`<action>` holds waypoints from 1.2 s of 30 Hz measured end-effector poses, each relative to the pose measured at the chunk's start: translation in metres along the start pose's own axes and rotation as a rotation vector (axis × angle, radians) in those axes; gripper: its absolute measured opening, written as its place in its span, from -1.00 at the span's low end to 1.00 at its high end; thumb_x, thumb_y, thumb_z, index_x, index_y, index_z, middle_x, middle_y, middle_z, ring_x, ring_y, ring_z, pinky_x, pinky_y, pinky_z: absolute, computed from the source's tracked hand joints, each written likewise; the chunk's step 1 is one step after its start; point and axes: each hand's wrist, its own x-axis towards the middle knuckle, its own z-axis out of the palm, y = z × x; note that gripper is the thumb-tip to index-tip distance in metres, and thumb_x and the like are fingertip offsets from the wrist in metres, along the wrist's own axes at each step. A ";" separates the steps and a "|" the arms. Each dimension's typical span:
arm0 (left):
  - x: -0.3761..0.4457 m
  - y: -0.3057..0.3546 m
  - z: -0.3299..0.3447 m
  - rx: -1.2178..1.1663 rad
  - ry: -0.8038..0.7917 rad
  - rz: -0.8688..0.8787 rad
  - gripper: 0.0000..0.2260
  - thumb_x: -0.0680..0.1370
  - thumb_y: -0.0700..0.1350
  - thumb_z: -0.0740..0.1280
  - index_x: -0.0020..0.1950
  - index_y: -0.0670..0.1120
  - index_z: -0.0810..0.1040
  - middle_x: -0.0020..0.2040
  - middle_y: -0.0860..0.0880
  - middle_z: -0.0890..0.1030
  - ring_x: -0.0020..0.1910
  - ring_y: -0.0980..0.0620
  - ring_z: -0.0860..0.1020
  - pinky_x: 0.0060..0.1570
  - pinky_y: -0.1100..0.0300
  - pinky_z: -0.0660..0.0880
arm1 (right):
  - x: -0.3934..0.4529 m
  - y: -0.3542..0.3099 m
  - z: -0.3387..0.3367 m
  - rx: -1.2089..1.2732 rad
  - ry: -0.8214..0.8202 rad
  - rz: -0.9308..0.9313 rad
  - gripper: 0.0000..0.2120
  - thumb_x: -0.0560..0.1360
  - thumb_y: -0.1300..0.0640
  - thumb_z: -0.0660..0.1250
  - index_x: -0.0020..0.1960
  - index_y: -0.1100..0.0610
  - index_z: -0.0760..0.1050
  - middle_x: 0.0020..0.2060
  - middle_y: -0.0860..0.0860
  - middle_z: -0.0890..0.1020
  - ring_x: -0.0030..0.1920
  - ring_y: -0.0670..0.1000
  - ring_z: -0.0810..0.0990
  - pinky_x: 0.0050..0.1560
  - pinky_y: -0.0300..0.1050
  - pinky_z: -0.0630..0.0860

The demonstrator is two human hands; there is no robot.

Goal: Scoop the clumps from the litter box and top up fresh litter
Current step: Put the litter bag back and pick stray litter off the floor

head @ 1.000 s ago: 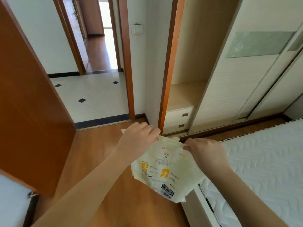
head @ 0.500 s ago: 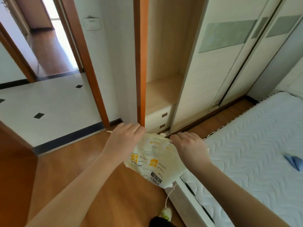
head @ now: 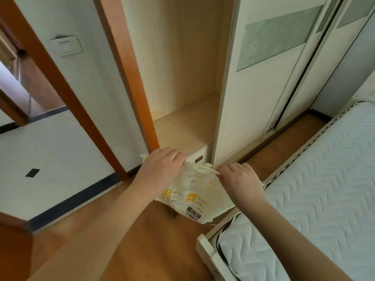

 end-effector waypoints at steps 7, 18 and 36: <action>0.089 -0.039 0.046 0.022 -0.032 0.018 -0.84 0.43 -0.23 0.46 -0.15 -0.07 0.50 -0.30 0.05 0.48 -0.31 0.01 0.45 -0.29 0.15 0.28 | 0.060 0.054 0.029 -0.071 -0.007 0.040 -0.88 0.40 0.21 0.36 -0.30 0.08 0.52 -0.49 -0.06 0.50 -0.50 0.01 0.45 -0.39 -0.11 0.36; 0.205 -0.111 0.155 -0.011 -0.043 -0.019 -0.74 0.30 -0.36 0.42 -0.21 -0.05 0.46 -0.37 0.06 0.45 -0.38 -0.02 0.45 -0.25 0.06 0.44 | 0.161 0.112 0.110 -0.145 -0.262 0.243 -0.78 0.30 0.21 0.47 -0.41 0.06 0.47 -0.55 -0.08 0.43 -0.56 -0.04 0.40 -0.57 -0.21 0.29; 0.356 -0.209 0.253 0.109 -0.040 -0.379 -0.80 0.30 -0.36 0.34 -0.23 -0.07 0.53 -0.33 -0.05 0.61 -0.28 -0.13 0.57 -0.10 0.04 0.45 | 0.337 0.145 0.217 0.052 -0.469 0.383 -0.84 0.53 0.30 0.24 -0.18 0.13 0.49 -0.37 0.02 0.50 -0.40 0.03 0.44 -0.39 -0.18 0.34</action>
